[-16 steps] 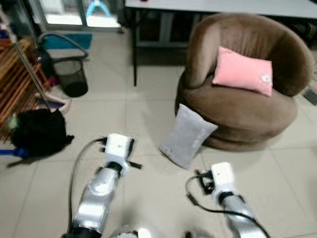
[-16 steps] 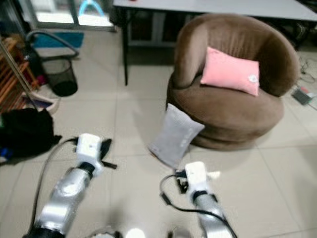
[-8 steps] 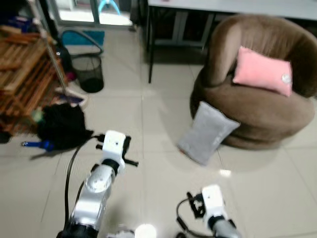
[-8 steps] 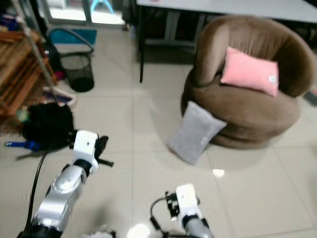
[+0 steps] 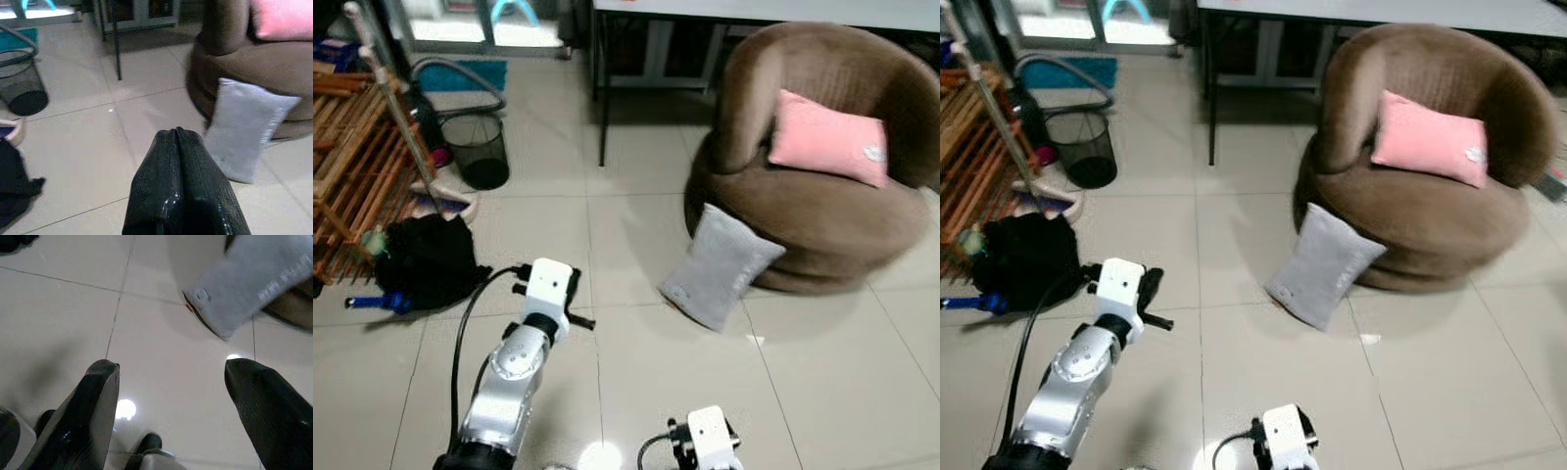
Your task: Move the pillow to the sofa from floor
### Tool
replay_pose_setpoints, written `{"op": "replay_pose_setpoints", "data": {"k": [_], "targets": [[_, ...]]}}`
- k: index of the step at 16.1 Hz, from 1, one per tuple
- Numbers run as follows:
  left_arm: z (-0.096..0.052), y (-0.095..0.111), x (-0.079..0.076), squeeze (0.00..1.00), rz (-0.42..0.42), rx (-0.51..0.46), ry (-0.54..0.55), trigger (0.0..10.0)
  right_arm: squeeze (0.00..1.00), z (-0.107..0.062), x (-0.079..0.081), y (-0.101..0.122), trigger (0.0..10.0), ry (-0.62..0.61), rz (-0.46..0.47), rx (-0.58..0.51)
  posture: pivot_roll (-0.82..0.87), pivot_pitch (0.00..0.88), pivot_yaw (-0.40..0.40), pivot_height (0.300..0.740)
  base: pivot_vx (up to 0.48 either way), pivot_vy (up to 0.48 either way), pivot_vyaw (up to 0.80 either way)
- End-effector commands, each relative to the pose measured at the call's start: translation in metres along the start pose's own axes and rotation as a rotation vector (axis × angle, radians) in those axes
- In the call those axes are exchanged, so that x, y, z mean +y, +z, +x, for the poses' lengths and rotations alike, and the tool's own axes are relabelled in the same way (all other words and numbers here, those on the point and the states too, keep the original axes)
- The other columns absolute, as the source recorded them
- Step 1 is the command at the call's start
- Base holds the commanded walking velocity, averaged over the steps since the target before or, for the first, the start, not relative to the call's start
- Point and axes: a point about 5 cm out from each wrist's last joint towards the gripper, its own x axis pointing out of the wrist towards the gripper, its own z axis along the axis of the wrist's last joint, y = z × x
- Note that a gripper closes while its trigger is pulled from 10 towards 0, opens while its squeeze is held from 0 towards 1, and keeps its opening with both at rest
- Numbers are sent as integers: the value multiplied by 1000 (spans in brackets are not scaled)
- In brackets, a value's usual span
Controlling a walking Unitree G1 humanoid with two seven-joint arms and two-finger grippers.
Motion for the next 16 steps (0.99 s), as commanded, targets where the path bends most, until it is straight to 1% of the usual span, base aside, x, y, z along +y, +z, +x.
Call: {"op": "replay_pose_setpoints", "data": {"k": [1,3,4,6,8,16], "targets": [[1,-1,-2,0,-1,10,-11,10000,0,-7,26,-2,10000,27,22,5,38,107,-37,740,439,0,0],[1,0,-2,0,-4,10,-13,10000,0,-11,37,-4,10000,34,-1,6,37,103,-36,740,439,0,0],[2,0,-3,0,-7,8,-18,10000,0,3,15,8,10000,16,-1,-37,37,99,-35,740,439,0,0],[2,0,-3,0,-8,7,-19,10000,0,9,6,15,10000,7,2,-61,40,95,-33,740,439,0,0],[3,0,-2,0,-12,5,-24,10000,0,13,4,21,10000,2,-6,-89,46,86,-29,740,439,0,0],[6,3,0,0,14,-2,-46,10000,0,18,4,26,10000,1,1,-91,54,62,-16,740,439,0,0]]}}
